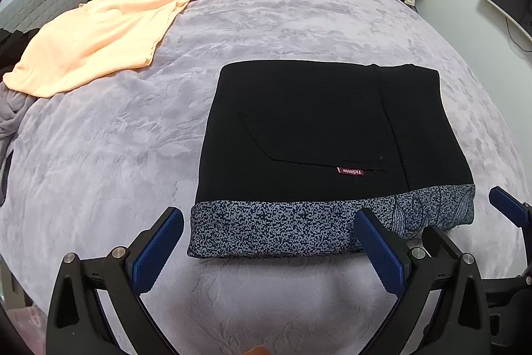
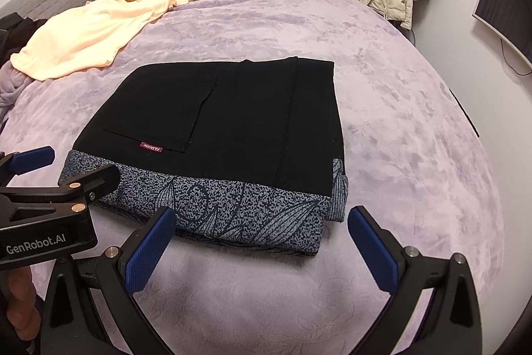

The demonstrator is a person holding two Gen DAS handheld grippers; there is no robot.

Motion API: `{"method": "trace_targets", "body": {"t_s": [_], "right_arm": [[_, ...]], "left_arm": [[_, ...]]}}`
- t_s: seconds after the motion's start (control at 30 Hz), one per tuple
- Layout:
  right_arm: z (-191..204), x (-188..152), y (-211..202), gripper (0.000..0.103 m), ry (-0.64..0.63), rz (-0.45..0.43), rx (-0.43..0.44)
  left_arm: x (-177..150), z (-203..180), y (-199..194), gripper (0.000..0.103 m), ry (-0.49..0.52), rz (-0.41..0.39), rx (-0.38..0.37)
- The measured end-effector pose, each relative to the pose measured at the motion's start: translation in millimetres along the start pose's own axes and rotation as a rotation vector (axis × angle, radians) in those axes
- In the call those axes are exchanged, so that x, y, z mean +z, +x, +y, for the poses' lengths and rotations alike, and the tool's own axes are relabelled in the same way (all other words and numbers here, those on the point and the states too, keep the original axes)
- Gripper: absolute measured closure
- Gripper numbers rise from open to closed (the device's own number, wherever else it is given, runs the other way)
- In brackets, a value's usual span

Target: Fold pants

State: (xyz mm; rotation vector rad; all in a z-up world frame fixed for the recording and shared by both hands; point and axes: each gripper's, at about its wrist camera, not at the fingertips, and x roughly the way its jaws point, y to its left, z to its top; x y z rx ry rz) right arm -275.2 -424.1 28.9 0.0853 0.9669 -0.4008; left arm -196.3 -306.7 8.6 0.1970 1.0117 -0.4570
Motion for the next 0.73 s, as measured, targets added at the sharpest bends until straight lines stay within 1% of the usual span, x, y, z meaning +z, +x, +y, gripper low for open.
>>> {"method": "trace_targets", "body": {"t_s": [0.33, 0.5, 0.63, 0.73], "right_arm": [[-9.2, 3.4, -4.3, 0.000, -0.014, -0.030, 0.005], [-25.0, 5.1, -9.7, 0.000, -0.003, -0.056, 0.000], [-37.9, 5.9, -8.2, 0.000, 0.009, -0.068, -0.002], [-47.8, 4.7, -3.4, 0.000, 0.011, -0.071, 0.017]], "left_arm": [[6.0, -17.7, -9.0, 0.000, 0.022, -0.026, -0.006], [12.0, -35.0, -12.4, 0.000, 0.030, -0.030, -0.019], [13.0, -48.9, -13.3, 0.000, 0.031, -0.031, -0.015], [12.6, -58.3, -12.4, 0.000, 0.036, -0.019, -0.002]]}}
